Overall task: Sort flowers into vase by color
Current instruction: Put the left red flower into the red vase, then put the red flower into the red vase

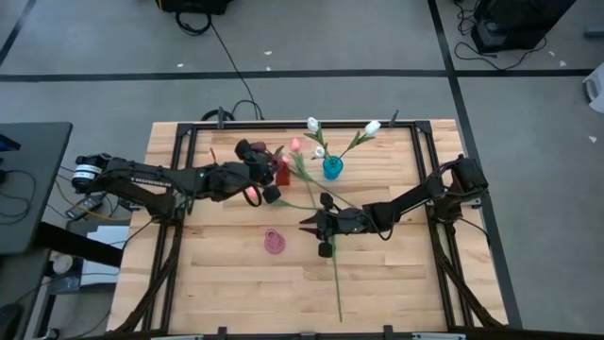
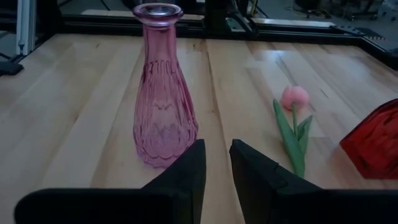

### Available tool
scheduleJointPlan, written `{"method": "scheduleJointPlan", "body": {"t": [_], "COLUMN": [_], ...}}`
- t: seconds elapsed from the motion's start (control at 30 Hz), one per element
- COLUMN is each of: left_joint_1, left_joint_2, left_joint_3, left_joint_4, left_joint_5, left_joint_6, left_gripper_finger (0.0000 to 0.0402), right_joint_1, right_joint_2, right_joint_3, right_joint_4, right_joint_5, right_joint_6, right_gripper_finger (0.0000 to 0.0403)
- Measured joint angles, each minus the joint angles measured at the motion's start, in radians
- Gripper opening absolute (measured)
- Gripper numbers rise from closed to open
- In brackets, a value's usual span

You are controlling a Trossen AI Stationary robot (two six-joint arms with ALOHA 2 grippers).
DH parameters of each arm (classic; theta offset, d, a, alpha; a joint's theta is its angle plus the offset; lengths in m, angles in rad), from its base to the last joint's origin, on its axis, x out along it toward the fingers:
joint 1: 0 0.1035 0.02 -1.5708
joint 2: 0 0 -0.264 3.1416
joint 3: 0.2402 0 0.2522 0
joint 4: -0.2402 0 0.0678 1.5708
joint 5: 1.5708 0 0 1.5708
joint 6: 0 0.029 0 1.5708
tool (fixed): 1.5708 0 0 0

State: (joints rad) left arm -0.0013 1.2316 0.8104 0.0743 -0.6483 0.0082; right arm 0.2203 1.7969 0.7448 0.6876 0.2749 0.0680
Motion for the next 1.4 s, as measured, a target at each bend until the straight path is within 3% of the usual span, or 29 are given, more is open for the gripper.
{"method": "scheduleJointPlan", "body": {"t": [0.2,0.43,0.7,1.0,1.1,1.4], "left_joint_1": [0.002,-0.006,-0.032,-0.137,-0.173,-0.311], "left_joint_2": [-0.002,-0.027,-0.070,-0.099,-0.099,-0.172], "left_joint_3": [0.000,0.000,0.001,-0.012,-0.012,-0.012], "left_joint_4": [-0.096,-0.133,-0.170,-0.195,-0.198,-0.268], "left_joint_5": [0.010,0.096,0.114,0.172,0.138,-0.112], "left_joint_6": [-0.060,-0.075,-0.076,-0.024,0.030,0.094], "left_gripper_finger": [0.0175,0.0183,0.0184,0.0184,0.0184,0.0184], "right_joint_1": [0.003,0.000,-0.009,-0.007,-0.008,0.007], "right_joint_2": [0.000,0.000,-0.029,-0.077,-0.077,-0.090], "right_joint_3": [0.000,0.000,0.008,0.134,0.153,0.154], "right_joint_4": [0.000,-0.002,-0.046,-0.439,-0.464,-0.467], "right_joint_5": [0.000,-0.001,0.000,0.069,0.073,0.076], "right_joint_6": [0.003,0.018,0.039,0.197,0.200,0.240], "right_gripper_finger": [0.0088,0.0088,0.0088,0.0087,0.0087,0.0087]}}
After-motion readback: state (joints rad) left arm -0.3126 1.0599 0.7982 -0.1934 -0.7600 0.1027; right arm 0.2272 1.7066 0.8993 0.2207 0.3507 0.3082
